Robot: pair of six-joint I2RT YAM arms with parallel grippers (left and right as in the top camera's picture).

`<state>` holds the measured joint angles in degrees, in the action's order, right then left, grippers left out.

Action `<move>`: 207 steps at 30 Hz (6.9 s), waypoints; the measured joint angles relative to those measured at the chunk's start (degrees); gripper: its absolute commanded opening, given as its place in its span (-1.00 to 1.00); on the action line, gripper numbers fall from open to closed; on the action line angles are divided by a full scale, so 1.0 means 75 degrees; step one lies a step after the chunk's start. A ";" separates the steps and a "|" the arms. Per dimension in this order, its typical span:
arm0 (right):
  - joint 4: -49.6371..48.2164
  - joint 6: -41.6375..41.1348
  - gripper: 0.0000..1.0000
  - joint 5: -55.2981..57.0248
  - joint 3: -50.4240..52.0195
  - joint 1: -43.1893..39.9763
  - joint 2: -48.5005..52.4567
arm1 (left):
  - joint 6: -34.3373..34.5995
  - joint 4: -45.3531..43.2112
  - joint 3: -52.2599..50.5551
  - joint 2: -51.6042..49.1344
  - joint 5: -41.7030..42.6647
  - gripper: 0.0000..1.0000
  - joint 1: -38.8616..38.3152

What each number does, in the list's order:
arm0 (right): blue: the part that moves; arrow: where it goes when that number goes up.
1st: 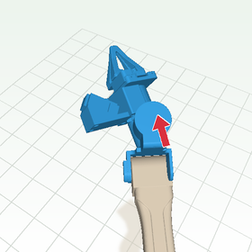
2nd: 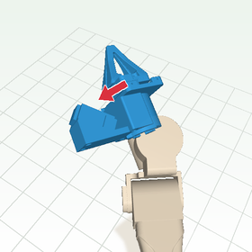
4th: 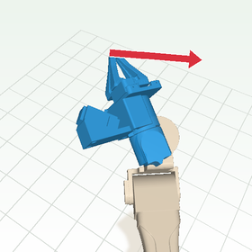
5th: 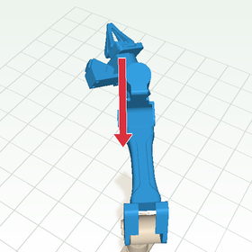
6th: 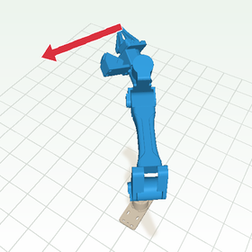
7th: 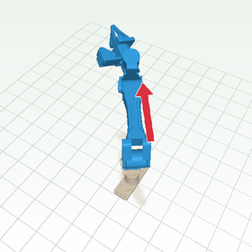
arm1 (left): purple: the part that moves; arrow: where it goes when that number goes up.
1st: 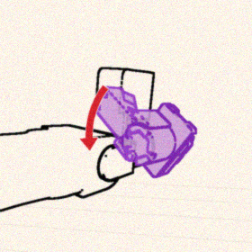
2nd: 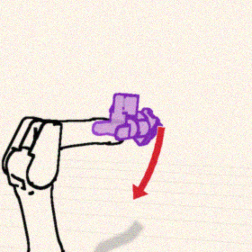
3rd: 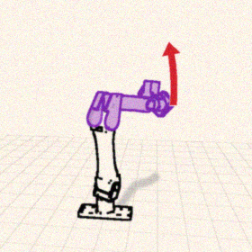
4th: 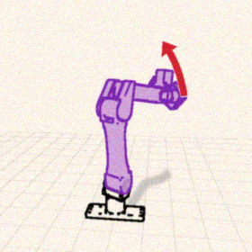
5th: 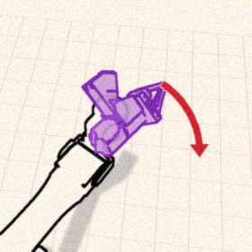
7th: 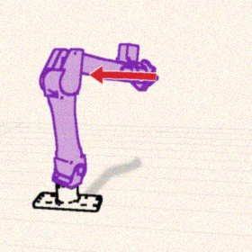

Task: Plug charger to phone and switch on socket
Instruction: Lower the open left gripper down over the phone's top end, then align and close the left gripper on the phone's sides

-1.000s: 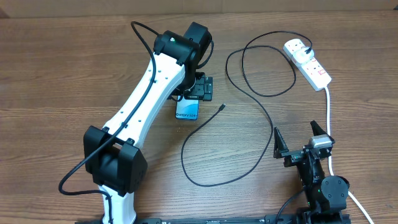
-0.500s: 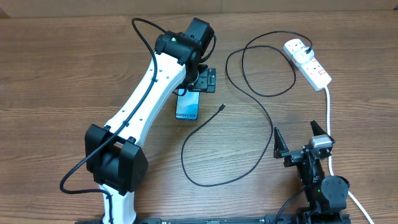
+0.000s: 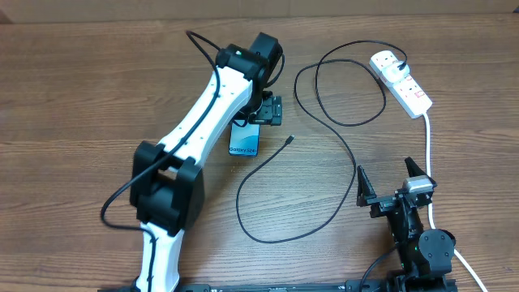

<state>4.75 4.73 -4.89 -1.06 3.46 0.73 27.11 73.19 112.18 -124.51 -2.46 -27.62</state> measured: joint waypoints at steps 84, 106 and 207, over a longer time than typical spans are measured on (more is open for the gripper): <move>0.0003 0.0000 1.00 0.0000 0.0000 0.0000 0.0000 | -0.0673 -0.1801 -0.0009 -0.1105 0.0006 1.00 0.0466; 0.0000 -0.0003 1.00 0.0000 0.0000 0.0000 0.0000 | -0.0673 -0.1909 -0.0009 -0.1107 -0.0099 0.99 0.0466; 0.0003 0.0000 1.00 0.0000 0.0000 0.0000 0.0000 | -0.0842 -0.2474 -0.0766 -0.1145 -0.0082 0.99 0.0463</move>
<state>4.78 4.73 -4.89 -1.06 3.46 0.73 20.80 54.63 106.43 -133.10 -3.07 -24.14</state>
